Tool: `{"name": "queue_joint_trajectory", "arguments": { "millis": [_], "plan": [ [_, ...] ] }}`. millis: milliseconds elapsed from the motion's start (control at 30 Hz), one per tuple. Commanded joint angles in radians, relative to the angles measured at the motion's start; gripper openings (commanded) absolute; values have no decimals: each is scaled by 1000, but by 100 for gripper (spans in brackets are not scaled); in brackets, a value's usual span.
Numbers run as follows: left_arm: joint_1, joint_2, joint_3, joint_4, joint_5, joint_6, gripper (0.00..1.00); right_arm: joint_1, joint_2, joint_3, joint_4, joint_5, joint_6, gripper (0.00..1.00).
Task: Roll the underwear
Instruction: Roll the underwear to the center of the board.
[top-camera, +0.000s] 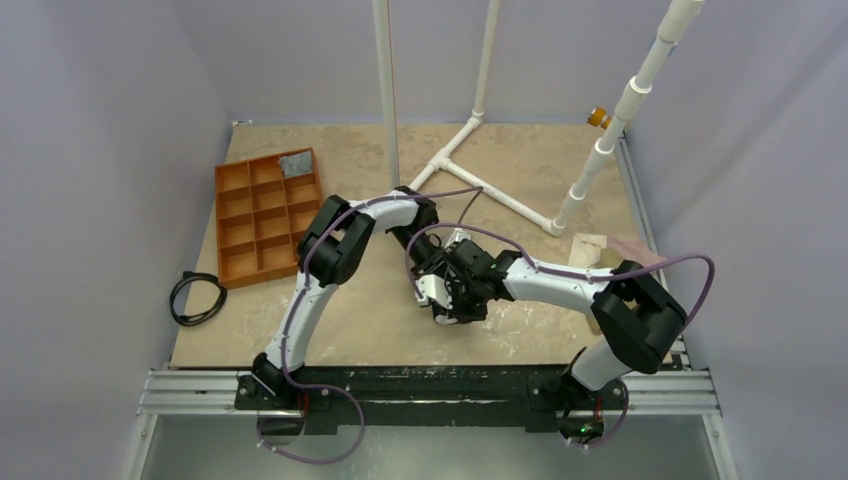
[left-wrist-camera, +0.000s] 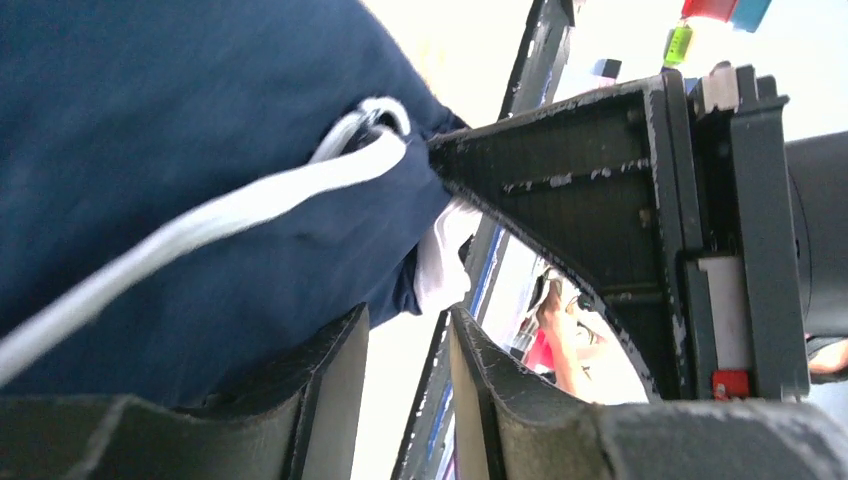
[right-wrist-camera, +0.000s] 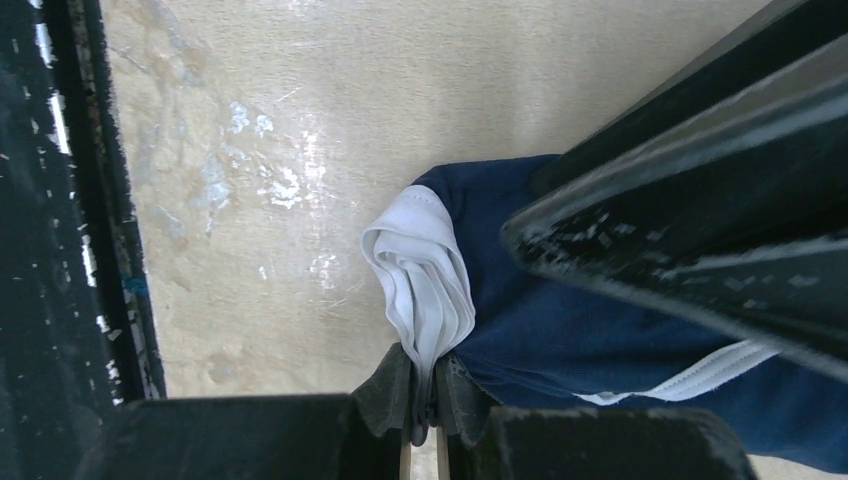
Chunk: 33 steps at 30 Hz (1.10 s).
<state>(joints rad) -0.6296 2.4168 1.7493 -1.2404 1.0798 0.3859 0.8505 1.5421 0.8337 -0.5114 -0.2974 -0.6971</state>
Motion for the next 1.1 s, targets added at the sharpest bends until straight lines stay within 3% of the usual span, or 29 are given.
{"name": "queue_joint_trajectory", "arguments": {
  "millis": [0, 333, 800, 1067],
  "plan": [
    [40, -84, -36, 15, -42, 44, 35, 4, -27, 15, -70, -50, 33, 0],
    [158, -253, -171, 26, -89, 71, 36, 3, -43, 11, -44, -66, 59, 0],
    [376, -700, -523, 147, -73, 56, 35, -124, 67, 140, -119, -213, 14, 0],
    [398, -977, -693, 257, -180, 90, 35, -173, 177, 225, -186, -310, -23, 0]
  ]
}}
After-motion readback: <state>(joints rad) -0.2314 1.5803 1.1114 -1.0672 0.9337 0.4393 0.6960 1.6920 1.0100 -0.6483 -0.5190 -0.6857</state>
